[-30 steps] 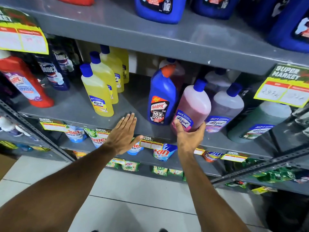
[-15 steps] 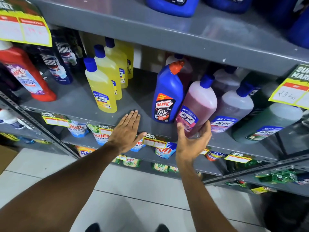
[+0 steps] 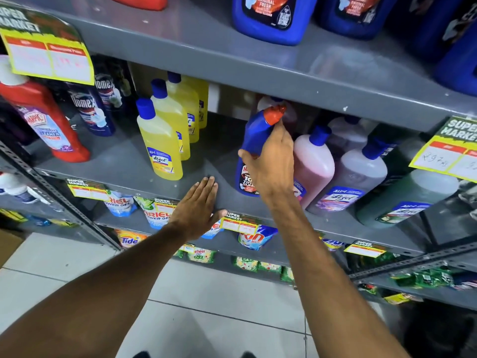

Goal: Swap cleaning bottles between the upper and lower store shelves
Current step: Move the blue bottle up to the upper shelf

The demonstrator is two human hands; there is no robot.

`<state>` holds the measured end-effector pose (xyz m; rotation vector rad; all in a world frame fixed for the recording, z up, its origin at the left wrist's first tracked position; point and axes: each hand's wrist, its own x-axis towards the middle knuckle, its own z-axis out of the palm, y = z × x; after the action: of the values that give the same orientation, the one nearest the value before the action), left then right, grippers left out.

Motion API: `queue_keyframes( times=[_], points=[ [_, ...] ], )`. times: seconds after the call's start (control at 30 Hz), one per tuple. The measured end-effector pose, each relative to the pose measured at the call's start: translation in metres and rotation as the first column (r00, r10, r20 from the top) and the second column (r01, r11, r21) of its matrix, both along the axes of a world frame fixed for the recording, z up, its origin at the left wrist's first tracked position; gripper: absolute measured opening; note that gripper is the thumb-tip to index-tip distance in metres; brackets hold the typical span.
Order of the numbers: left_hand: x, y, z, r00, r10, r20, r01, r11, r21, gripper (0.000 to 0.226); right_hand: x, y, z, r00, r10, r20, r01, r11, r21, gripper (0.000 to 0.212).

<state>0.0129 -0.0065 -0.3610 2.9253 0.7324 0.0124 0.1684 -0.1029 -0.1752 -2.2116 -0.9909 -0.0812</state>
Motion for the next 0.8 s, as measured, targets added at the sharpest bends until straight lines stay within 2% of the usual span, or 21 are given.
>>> queue_keyframes(
  times=[0.13, 0.3, 0.5, 0.8],
  points=[
    [-0.001, 0.000, -0.001, 0.999, -0.020, 0.033, 0.019, 1.000, 0.019, 0.094, 0.012, 0.008, 0.003, 0.997, -0.003, -0.081, -0.005, 0.994, -0.108, 0.094],
    [-0.001, 0.000, -0.001, 0.999, -0.022, 0.027, 0.021, 0.999, 0.025, 0.094, 0.016, 0.010, 0.002, 0.999, 0.020, -0.040, -0.025, 0.989, -0.143, 0.092],
    [-0.001, 0.000, -0.004, 0.999, -0.012, 0.030, 0.011, 0.999, 0.040, 0.094, 0.017, -0.005, -0.021, 0.981, 0.033, -0.192, -0.043, 0.998, -0.048, 0.073],
    [-0.007, -0.004, 0.012, 1.000, -0.020, 0.017, 0.019, 0.998, 0.063, 0.092, 0.010, -0.027, -0.039, 0.976, -0.001, -0.220, 0.021, 0.996, 0.088, 0.077]
  ],
)
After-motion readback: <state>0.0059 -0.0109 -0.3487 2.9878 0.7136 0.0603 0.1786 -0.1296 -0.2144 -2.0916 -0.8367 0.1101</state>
